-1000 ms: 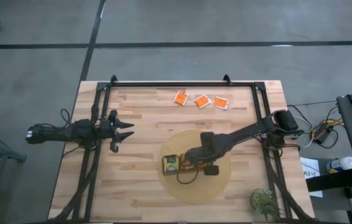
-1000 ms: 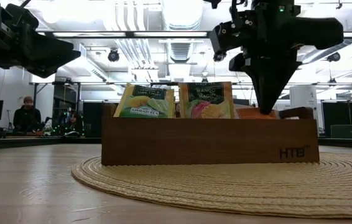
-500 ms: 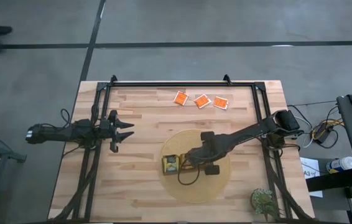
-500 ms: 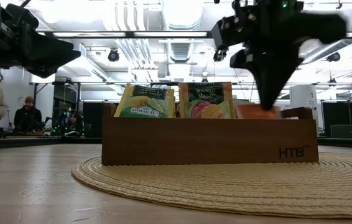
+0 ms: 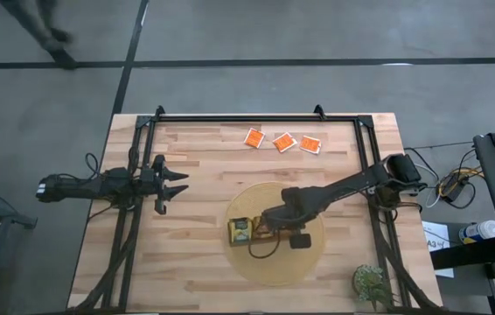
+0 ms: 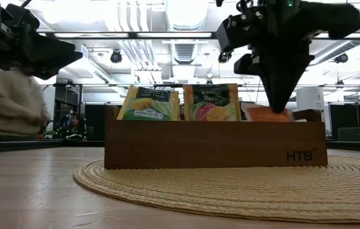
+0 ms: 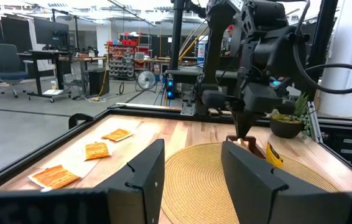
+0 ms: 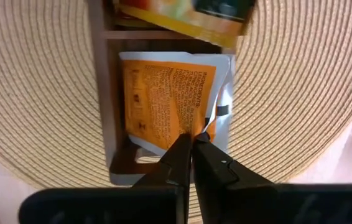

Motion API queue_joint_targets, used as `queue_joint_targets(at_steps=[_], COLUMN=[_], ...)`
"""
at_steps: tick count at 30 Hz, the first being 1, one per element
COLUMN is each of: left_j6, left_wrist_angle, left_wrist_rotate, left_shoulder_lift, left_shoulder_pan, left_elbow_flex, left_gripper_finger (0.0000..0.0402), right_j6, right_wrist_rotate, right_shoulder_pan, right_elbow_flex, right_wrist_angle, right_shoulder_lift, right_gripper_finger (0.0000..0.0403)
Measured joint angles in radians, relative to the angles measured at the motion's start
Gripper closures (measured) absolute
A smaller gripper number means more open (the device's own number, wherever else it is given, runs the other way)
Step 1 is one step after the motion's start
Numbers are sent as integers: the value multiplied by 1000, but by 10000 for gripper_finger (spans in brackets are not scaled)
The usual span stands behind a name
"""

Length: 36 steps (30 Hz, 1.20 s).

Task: Pick & Place Tea
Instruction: Put the orange tea bag into the right section of the wooden organizer

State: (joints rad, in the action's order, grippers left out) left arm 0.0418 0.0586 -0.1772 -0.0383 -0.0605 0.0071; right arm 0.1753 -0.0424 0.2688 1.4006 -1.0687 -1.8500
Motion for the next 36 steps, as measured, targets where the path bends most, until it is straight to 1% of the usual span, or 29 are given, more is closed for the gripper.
queue_joint_targets(at_steps=[4, 14, 20, 22, 24, 29, 30, 36], left_j6=[0, 0, 0, 0, 0, 0, 0, 0], left_wrist_angle=[0, 0, 0, 0, -2, -2, -2, -3], left_wrist_rotate=[0, 0, 0, 0, 0, 0, 0, 0], left_shoulder_lift=[0, 0, 0, 0, 0, -1, -2, -3], left_shoulder_pan=[0, 0, 0, 0, 0, 0, 0, 0], left_elbow_flex=[0, 0, 0, 0, 0, 0, 0, 0], left_gripper_finger=[248, 248, 248, 248, 248, 248, 248, 248], right_j6=[-1, -32, -32, -33, -45, -48, -47, -54], right_wrist_rotate=[27, 43, 39, 32, -5, -187, -202, -198], right_shoulder_pan=[-25, -46, -71, -82, -93, -142, -162, -325], right_elbow_flex=[0, 0, 16, 18, 18, -2, -7, -71], right_wrist_angle=[0, -10, -69, -84, -90, -105, -107, -98], right_shoulder_lift=[0, 4, 45, 63, 87, 149, 161, 227], right_gripper_finger=[374, 263, 218, 210, 206, 204, 204, 206])
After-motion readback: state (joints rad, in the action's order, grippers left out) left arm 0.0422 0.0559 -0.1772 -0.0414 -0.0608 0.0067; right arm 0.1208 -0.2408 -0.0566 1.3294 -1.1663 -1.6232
